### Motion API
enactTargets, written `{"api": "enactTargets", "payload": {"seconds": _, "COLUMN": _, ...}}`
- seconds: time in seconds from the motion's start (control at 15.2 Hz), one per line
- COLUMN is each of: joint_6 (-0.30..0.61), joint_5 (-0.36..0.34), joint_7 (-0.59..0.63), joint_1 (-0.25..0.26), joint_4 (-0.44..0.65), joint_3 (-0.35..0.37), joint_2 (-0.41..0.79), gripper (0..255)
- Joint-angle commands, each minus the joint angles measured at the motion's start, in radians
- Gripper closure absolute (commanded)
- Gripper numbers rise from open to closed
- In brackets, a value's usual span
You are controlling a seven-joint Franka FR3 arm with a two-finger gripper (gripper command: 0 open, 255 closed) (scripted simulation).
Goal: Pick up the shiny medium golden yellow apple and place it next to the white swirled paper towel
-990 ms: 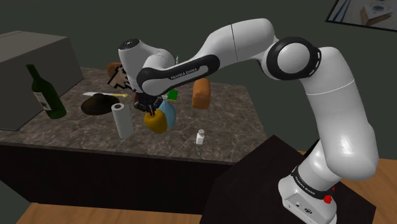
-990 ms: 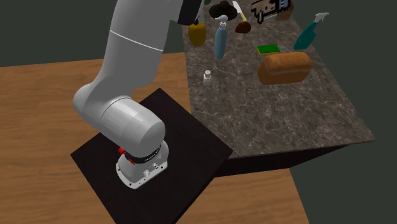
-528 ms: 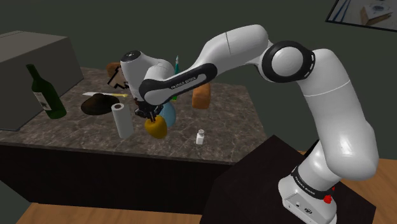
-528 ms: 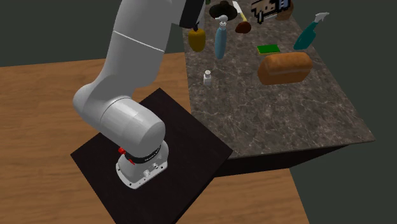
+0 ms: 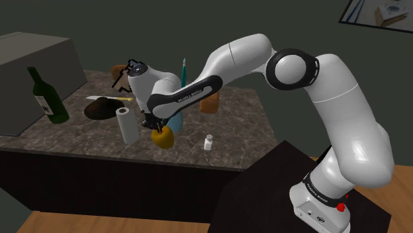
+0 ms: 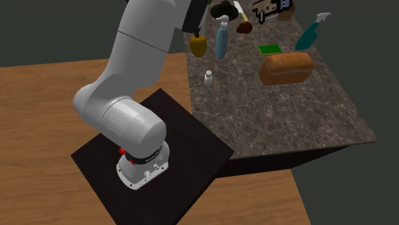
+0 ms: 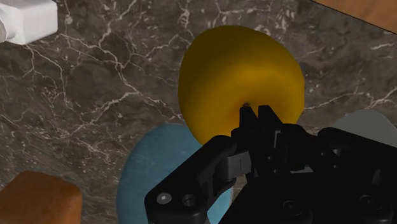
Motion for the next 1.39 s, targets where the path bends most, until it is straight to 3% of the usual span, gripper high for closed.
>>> {"api": "enactTargets", "payload": {"seconds": 0.0, "joint_6": 0.003, "joint_5": -0.003, "joint_7": 0.001, "joint_1": 0.003, "joint_4": 0.005, "joint_3": -0.002, "joint_2": 0.008, "gripper": 255}}
{"api": "enactTargets", "payload": {"seconds": 0.4, "joint_6": 0.003, "joint_5": -0.002, "joint_7": 0.001, "joint_1": 0.003, "joint_4": 0.005, "joint_3": -0.002, "joint_2": 0.008, "gripper": 255}}
{"api": "enactTargets", "payload": {"seconds": 0.46, "joint_6": 0.003, "joint_5": -0.002, "joint_7": 0.001, "joint_1": 0.003, "joint_4": 0.005, "joint_3": -0.002, "joint_2": 0.008, "gripper": 0}}
{"api": "enactTargets", "payload": {"seconds": 0.79, "joint_6": 0.003, "joint_5": -0.002, "joint_7": 0.001, "joint_1": 0.003, "joint_4": 0.006, "joint_3": -0.002, "joint_2": 0.008, "gripper": 0}}
{"api": "enactTargets", "payload": {"seconds": 1.06, "joint_6": -0.076, "joint_5": 0.029, "joint_7": -0.015, "joint_1": 0.008, "joint_4": 0.026, "joint_3": 0.024, "joint_2": -0.052, "gripper": 0}}
{"api": "enactTargets", "payload": {"seconds": 1.32, "joint_6": -0.076, "joint_5": 0.029, "joint_7": -0.015, "joint_1": 0.008, "joint_4": 0.026, "joint_3": 0.024, "joint_2": -0.052, "gripper": 0}}
